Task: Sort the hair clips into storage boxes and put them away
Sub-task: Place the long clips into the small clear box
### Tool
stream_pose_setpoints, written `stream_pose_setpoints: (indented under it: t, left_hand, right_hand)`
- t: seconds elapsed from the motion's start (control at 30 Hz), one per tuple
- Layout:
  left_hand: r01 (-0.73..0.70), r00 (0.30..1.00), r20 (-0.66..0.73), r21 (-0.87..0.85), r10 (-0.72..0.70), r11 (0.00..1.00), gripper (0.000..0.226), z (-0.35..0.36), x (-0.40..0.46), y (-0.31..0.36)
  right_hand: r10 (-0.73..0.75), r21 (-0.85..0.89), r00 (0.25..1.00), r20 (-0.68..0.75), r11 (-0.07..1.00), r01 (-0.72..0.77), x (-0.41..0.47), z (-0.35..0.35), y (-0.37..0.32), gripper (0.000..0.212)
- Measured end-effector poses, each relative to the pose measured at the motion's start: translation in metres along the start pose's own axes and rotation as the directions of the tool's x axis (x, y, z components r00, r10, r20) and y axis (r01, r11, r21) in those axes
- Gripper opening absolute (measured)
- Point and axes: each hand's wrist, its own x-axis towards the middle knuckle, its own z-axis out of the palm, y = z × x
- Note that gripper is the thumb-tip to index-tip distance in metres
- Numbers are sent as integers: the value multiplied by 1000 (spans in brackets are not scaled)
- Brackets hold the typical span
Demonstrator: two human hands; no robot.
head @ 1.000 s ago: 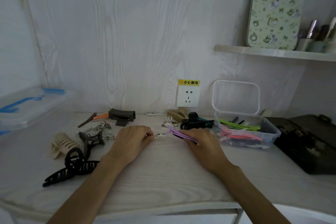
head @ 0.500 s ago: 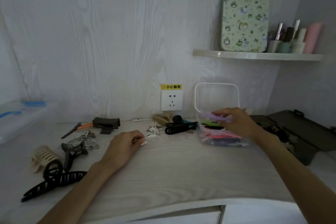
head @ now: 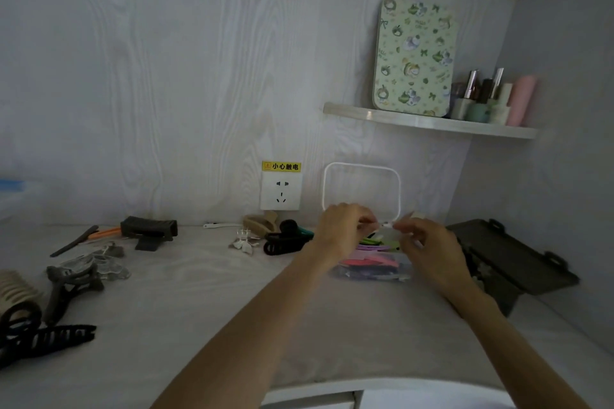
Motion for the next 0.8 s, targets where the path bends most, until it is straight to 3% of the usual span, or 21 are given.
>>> stream_pose_setpoints:
  t: [0.07,0.13,0.27,0.3,0.4,0.47,0.67,0.8]
  left_hand:
    - [40,999,33,72,-42,997,43,7,-3,-1]
    - [60,998,-28,58,-59,997,53,2,-13,-3]
    - [50,971,-237,161,-10,986,35,-20,-36,-46]
    - [79,978,-206,200,-37,977,30,-27,-45,-60]
    - [87,995,10,318,-95,944,42,-32,-73,-92]
    - [60,997,21,310,-70,949,43,-35,-89,-108]
    - [176,964,-232,192,-130,965,32,-64,-98,-113]
    - [319,928,-262,194,-264,928,22,-73,-100,-122]
  right_hand:
    - [2,-20,1000,-3,1000,-2,0,-3,-3,23]
    - [3,-10,1000,-9,1000,-3,2,-4,-8,21]
    - [-28,49,1000,1,998,28,5,12,-33,20]
    - [-48,59,999,6,997,47,6,22,-45,21]
    - [-115,78,993,10,990,114,4,50,-79,24]
    - [-140,69,988,70,988,135,6,69,-100,27]
    - [-51,-76,968,245,995,71,31,100,-119,38]
    - [119,-293,875,469,956,27,51,118,-122,38]
